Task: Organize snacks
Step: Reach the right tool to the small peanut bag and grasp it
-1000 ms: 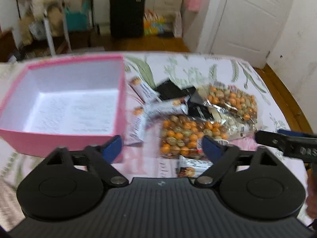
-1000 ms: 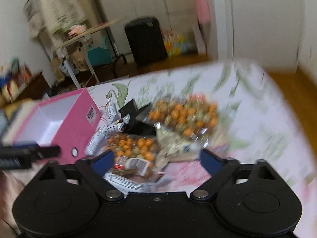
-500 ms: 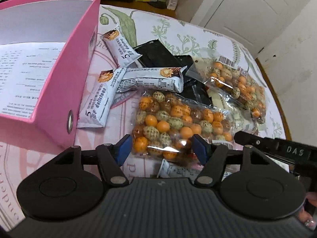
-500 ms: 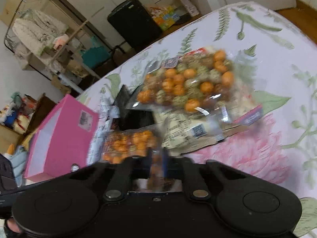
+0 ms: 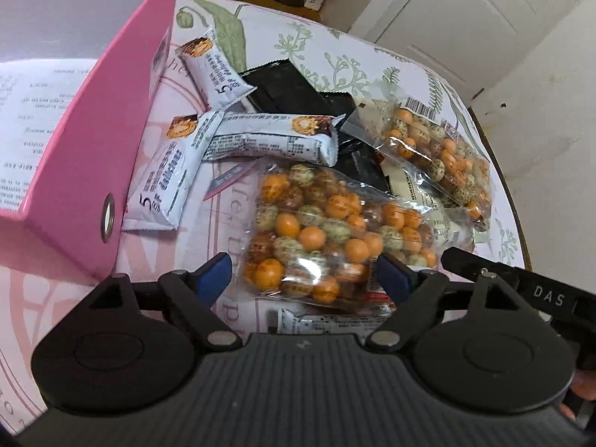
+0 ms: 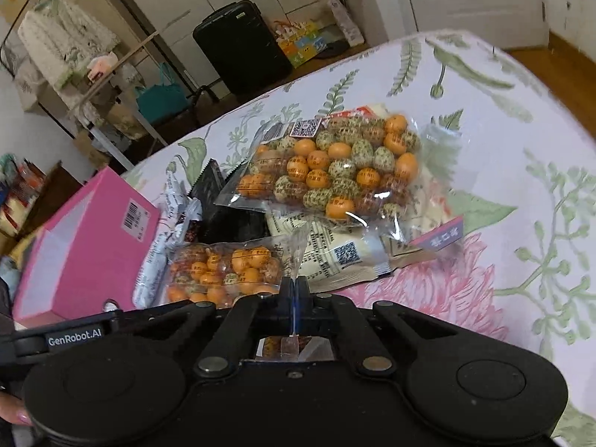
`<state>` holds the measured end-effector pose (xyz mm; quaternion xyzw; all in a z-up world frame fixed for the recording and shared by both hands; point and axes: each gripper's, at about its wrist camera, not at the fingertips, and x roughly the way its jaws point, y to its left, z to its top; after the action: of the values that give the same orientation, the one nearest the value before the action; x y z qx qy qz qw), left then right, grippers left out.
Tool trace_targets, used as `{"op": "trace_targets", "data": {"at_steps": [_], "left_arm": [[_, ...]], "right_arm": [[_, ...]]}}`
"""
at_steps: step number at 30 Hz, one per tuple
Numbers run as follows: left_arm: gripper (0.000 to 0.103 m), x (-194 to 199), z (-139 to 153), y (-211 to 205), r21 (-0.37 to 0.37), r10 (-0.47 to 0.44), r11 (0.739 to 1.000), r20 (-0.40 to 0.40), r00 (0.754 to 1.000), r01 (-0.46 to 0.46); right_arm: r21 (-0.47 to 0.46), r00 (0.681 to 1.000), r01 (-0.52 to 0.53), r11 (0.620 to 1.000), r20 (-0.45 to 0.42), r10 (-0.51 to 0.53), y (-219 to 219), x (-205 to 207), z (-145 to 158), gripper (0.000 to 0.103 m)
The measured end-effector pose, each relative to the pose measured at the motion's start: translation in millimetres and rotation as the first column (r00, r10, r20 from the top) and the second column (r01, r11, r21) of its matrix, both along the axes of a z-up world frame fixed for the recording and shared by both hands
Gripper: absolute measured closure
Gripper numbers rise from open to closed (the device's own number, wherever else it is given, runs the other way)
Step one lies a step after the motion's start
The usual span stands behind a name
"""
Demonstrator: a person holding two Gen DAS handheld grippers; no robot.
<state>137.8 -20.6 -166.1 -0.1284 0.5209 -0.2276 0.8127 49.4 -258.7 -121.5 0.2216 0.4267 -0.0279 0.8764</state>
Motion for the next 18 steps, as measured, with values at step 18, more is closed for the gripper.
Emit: {"op": "trace_targets", "data": {"at_steps": [18], "left_arm": [[0.034, -2.6, -5.9, -9.4, -0.099, -0.052, 0.994, 0.005, 0.999, 0.052]], "right_arm": [[0.016, 0.998, 0.045, 0.999, -0.044, -0.044, -16.8, -6.4, -11.8, 0.1]]}}
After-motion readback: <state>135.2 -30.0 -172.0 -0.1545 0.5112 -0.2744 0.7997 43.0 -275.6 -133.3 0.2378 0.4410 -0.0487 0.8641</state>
